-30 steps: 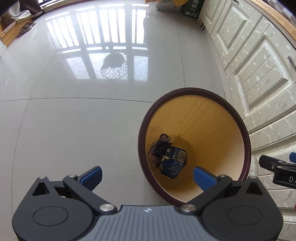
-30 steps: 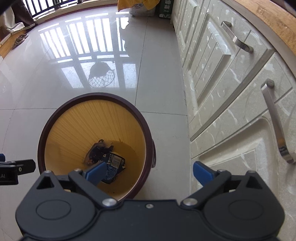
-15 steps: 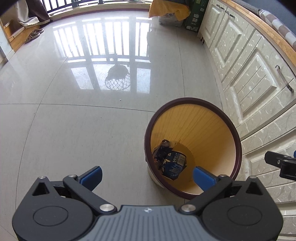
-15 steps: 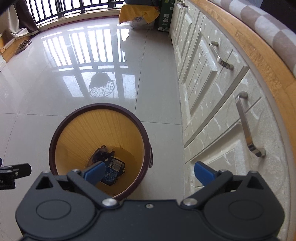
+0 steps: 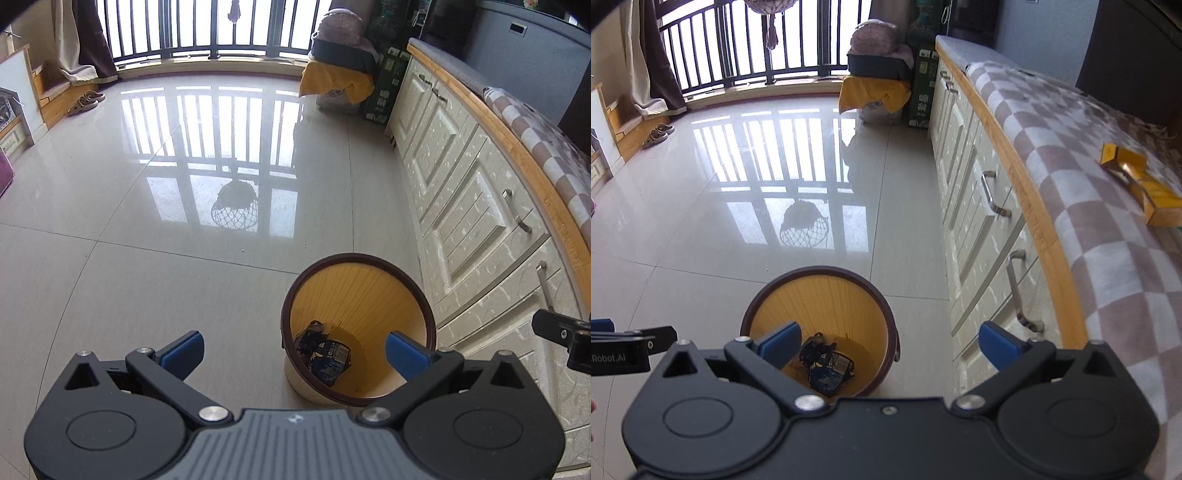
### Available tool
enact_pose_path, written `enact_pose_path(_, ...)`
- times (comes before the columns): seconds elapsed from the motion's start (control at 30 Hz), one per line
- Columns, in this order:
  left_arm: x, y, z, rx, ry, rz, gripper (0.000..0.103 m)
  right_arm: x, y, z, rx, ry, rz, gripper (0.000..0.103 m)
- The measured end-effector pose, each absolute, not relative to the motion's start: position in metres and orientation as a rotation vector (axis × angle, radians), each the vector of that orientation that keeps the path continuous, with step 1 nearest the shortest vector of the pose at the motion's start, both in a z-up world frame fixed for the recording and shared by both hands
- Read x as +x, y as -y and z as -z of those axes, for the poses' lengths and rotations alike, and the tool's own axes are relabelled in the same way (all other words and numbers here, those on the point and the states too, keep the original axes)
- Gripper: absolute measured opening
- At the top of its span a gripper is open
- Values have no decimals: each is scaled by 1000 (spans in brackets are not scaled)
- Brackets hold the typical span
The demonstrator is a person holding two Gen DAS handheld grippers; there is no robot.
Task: Collect trash
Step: 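Move both open tools back toward the trash on the daybed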
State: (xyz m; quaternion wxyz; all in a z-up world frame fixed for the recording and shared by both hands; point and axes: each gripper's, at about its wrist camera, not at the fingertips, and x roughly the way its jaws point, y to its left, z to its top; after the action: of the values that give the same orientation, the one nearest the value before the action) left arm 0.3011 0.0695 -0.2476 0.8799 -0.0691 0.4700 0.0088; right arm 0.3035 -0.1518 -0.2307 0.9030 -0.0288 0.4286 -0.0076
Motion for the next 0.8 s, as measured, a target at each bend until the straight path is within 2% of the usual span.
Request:
enact_pose_path(0.43, 246, -52, 153, -143, -761, 19, 103, 231, 187, 133, -53, -682, 52, 103)
enact_pose_path(0.8, 215, 20, 95, -124, -590, 170, 103, 158, 262, 87, -46, -570, 172, 103)
